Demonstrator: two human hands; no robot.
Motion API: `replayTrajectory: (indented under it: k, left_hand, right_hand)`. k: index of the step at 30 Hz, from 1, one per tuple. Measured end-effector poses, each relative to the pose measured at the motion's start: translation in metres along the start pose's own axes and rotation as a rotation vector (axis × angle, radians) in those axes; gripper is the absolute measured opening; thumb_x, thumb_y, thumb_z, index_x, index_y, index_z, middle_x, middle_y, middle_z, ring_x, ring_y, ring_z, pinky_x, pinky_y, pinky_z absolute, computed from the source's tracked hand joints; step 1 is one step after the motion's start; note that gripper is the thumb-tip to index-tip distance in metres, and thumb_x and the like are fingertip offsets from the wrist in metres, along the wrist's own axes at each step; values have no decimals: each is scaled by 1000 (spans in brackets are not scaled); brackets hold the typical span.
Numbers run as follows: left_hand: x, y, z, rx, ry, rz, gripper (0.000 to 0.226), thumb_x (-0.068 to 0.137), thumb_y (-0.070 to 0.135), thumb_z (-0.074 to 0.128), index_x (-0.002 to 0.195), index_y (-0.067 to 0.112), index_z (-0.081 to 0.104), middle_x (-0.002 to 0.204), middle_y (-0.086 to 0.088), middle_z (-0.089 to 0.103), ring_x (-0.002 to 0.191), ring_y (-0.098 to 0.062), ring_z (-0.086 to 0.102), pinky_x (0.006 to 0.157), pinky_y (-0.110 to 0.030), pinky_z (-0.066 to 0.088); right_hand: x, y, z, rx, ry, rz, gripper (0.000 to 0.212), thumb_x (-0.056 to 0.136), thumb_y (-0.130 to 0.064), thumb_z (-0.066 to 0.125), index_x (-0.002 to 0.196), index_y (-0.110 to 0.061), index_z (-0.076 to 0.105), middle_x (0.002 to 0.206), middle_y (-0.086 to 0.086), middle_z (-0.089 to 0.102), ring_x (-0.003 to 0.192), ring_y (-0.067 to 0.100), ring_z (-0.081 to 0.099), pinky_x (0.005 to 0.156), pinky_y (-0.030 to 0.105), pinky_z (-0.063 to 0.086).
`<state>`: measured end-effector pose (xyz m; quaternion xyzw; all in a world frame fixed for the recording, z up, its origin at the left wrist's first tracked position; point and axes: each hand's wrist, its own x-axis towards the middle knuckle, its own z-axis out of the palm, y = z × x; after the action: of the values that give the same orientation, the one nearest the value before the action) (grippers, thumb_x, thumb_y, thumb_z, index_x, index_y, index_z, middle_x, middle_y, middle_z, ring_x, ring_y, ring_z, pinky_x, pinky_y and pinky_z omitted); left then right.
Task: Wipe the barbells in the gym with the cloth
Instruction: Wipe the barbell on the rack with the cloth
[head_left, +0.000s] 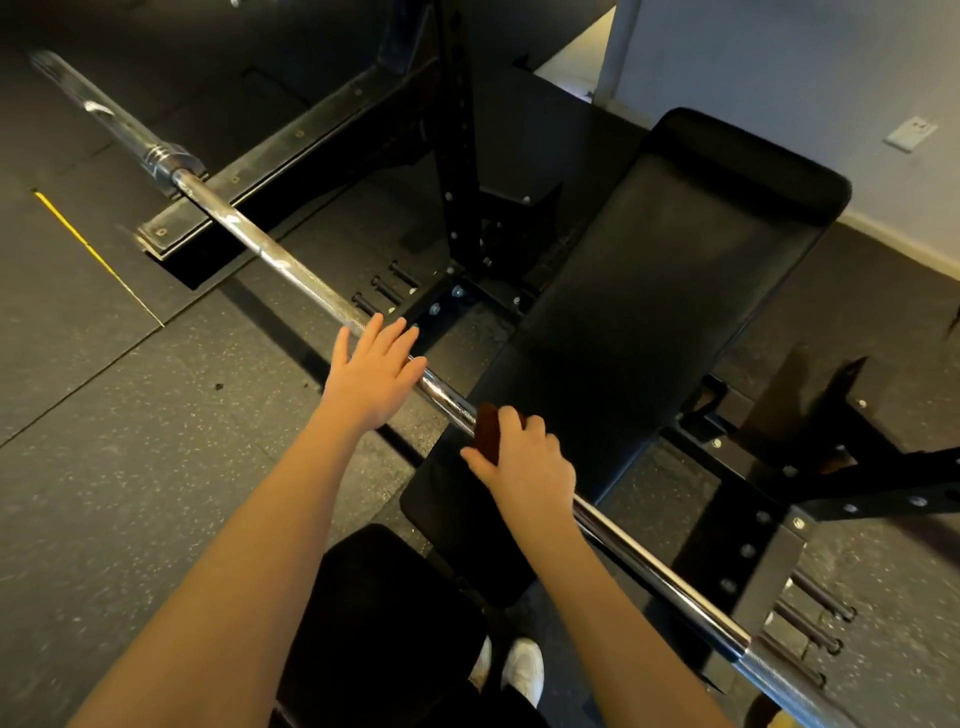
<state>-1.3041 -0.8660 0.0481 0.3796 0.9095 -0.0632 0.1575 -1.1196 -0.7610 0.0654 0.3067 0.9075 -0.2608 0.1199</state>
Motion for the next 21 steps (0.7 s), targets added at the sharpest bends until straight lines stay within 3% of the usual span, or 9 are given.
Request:
replayTrajectory:
  k: [5,11,15,21]
  left_hand:
    - [1,4,6,-152,79,-102,56,104,41,15,155,17,14,164,-1,3,149,-17,-12,120,-49,-4]
    - [6,6,8,-193,110,-95,54,105,40,19,155,18,17,163,1,8,149,-16,-9,120,-47,-2]
    - [11,8,5,-198,125,-90,54,105,40,19,154,19,19,163,1,10,150,-16,-6,119,-48,-4]
    - [19,-8,1,-84,76,38,51,105,37,20,153,21,21,163,-2,10,150,-20,-7,116,-54,-7]
  right_hand:
    - [-32,28,4,-109,51,20,65,93,-59,48,144,-24,27,135,3,43,118,19,48,92,29,47]
    - [22,-26,4,-93,72,-21,54,95,-53,51,134,-19,38,125,6,50,109,21,55,80,28,47]
    - [33,-35,7,-101,62,-30,58,94,-56,52,135,-19,36,125,7,49,108,22,55,73,27,41]
    - [-15,15,6,-119,76,25,67,91,-59,51,143,-25,28,135,4,42,117,19,49,87,30,48]
